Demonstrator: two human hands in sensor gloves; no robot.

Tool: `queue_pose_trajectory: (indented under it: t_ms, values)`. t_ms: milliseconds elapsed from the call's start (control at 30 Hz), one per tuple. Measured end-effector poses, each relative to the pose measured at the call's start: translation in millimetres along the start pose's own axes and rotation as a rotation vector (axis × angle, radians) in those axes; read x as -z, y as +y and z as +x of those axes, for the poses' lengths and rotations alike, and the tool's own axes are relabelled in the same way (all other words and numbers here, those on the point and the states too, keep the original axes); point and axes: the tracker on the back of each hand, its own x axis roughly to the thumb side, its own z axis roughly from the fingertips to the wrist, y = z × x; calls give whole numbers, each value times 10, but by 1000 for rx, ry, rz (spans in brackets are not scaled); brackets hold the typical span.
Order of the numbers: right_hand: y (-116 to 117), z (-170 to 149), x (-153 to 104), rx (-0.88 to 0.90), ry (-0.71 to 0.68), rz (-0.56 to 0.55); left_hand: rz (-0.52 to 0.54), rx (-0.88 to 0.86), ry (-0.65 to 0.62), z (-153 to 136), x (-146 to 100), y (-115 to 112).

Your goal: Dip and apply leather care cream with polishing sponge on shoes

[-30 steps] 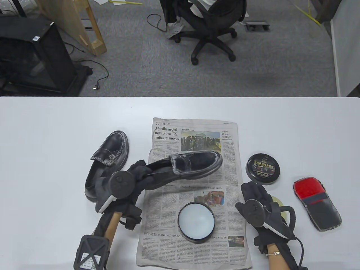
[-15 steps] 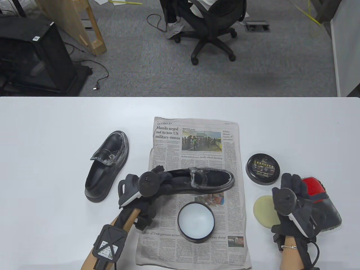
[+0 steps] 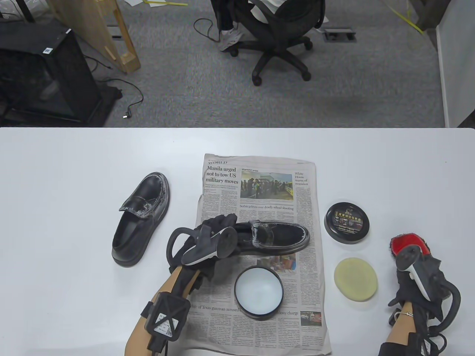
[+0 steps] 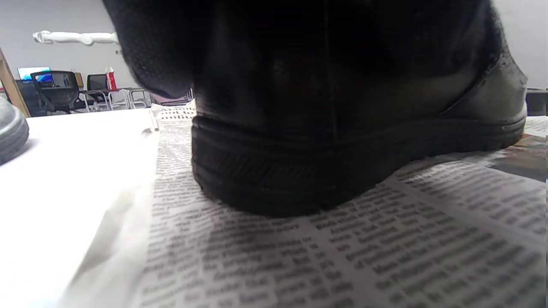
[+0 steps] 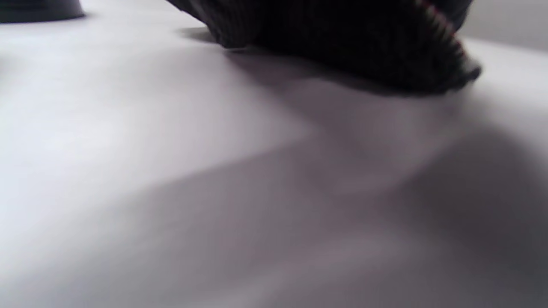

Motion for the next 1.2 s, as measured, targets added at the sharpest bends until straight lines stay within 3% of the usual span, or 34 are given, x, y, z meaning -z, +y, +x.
queue_pose_trajectory:
  t_ms: [100, 233, 400, 467, 600, 733, 833, 933, 1000, 1200]
  values:
    - [-67, -10, -43, 69, -11, -38, 27, -48, 1, -34, -8, -36]
    - [-380, 51, -286, 247, -158, -167, 42, -77, -4, -58, -5, -55]
    - [-783, 558, -876, 419, -571, -324, 46, -97, -12, -90, -4, -68]
    - [-834, 973, -1138, 404, -746, -312, 49, -100, -11, -94, -5, -69]
    - [-760, 1636, -1427, 304, -944, -216, 56, -88, -11, -90, -12, -64]
    - [-675, 2119, -1652, 319, -1126, -45, 62, -92, -9, -86, -13, -64]
    - [-748, 2280, -1651, 306, -1114, -43, 59, -74, -13, -78, -14, -57]
    - [-739, 2406, -1523, 329, -1049, 111, 58, -64, -13, -71, -16, -55]
    - [-712, 2430, -1383, 287, -1006, 150, 63, -59, -7, -70, -24, -59]
    - [-563, 2156, -1054, 268, -856, 150, 57, -51, 9, -74, -25, -50]
